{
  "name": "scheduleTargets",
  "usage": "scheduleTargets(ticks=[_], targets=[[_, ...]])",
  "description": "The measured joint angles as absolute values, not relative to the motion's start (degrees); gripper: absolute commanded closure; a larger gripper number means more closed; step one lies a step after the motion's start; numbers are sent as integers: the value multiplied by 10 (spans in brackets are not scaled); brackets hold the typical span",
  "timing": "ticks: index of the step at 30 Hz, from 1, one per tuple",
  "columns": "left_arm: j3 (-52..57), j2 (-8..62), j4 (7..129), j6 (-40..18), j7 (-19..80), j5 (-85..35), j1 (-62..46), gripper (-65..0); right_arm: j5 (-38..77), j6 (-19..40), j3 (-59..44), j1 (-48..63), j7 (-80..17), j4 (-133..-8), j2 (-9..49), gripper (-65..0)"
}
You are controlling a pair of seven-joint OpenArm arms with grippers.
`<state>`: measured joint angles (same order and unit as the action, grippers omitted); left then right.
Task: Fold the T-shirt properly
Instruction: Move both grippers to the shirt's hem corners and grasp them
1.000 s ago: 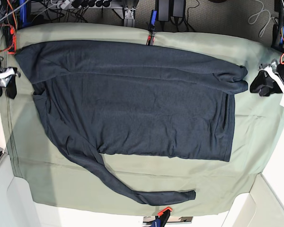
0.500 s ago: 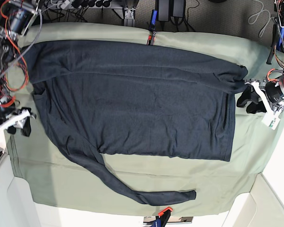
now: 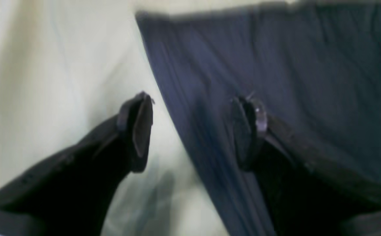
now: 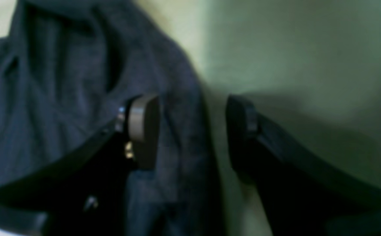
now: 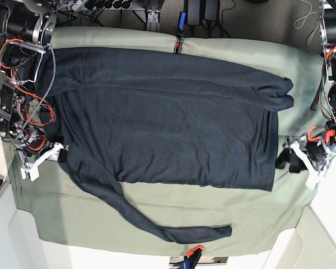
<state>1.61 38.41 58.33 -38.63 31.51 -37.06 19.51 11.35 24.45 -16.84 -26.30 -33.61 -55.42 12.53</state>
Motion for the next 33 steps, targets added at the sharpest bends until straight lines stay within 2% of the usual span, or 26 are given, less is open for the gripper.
scheduleTargets(ticks=[5,10,12,13,21,23,25,27,29,30,33], targets=[[-31,361,399,-351,227,-304,307,-406,116,245,-163,-263,-335,-555,127,-325],[-37,305,250,-332,148,-203,378,-406,116,244,-163,-263,-337,-555,127,-325],[-42,283,222,-283,139,-184,395,-406,116,244,-163,-263,-340,-555,127,-325],[-46,274,216,-277,135,-180,399,-406,116,244,-163,-263,-340,-555,127,-325],[-53,256,215,-276,126,-177,400,-401,123,244,-163,-262,-342,-555,127,-325],[-53,257,215,-277,126,-177,400,-345,124,244,-163,-262,-343,-555,127,-322],[-53,257,215,-276,127,-175,400,-245,124,244,-163,-262,-343,-555,127,-272],[-53,259,215,-289,128,-175,400,-137,124,245,-163,-262,-345,-555,127,-142],[-53,263,214,-332,123,-174,400,-36,124,245,-163,-262,-348,-555,126,0],[-53,265,213,-352,121,-172,400,0,124,245,-163,-262,-347,-555,126,0],[-53,270,217,-378,119,-169,400,0,121,267,-163,-262,-346,-555,127,0]])
